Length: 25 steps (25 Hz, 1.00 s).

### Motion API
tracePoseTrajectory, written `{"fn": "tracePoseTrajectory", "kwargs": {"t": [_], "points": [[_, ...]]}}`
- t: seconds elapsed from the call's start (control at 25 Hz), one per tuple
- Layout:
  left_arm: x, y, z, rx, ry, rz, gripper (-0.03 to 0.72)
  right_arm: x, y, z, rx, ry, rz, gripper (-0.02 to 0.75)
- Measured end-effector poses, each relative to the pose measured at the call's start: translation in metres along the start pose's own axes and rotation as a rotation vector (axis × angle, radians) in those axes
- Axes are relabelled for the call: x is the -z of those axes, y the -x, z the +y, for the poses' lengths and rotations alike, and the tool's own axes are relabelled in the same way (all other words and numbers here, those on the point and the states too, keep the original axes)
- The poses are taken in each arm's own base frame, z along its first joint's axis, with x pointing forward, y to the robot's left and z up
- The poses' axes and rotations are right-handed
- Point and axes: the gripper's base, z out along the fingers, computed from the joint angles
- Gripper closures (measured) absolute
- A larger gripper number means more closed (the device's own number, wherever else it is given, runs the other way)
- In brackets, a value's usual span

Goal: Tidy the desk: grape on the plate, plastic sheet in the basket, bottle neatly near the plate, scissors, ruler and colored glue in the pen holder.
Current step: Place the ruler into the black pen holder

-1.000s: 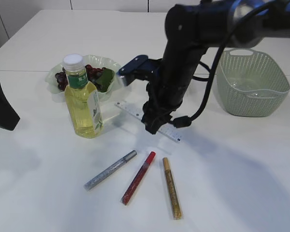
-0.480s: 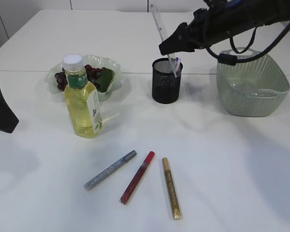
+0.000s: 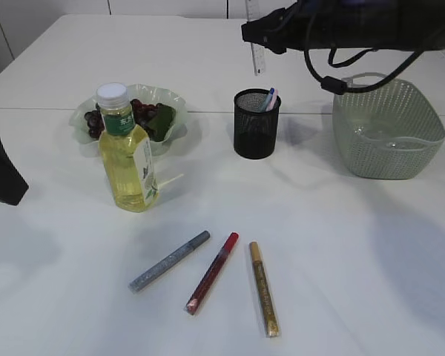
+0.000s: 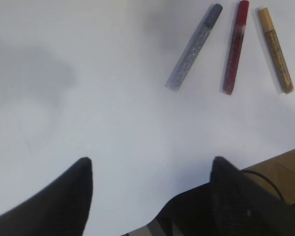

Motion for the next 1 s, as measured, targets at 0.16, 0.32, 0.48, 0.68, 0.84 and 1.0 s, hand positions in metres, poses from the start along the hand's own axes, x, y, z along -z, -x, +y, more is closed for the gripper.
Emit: {"fn": "tracePoseTrajectory", "kwargs": {"t": [0.16, 0.32, 0.48, 0.68, 0.84, 1.0], "points": [[0.000, 0.000, 0.000, 0.000, 0.000, 0.000, 0.147, -0.014, -0.021, -0.011, 0.035, -0.043, -0.037, 0.437], [0.000, 0.000, 0.000, 0.000, 0.000, 0.000, 0.147, -0.028, -0.041, -0.019, 0.056, -0.045, -0.022, 0.437], [0.000, 0.000, 0.000, 0.000, 0.000, 0.000, 0.147, -0.039, -0.054, -0.026, 0.053, -0.047, -0.015, 0.437], [0.000, 0.000, 0.000, 0.000, 0.000, 0.000, 0.147, -0.047, -0.065, -0.031, 0.048, -0.051, -0.007, 0.432], [0.000, 0.000, 0.000, 0.000, 0.000, 0.000, 0.147, -0.049, -0.069, -0.033, 0.044, -0.050, -0.003, 0.389], [0.000, 0.000, 0.000, 0.000, 0.000, 0.000, 0.147, -0.050, -0.073, -0.033, 0.039, -0.050, 0.000, 0.270]]}}
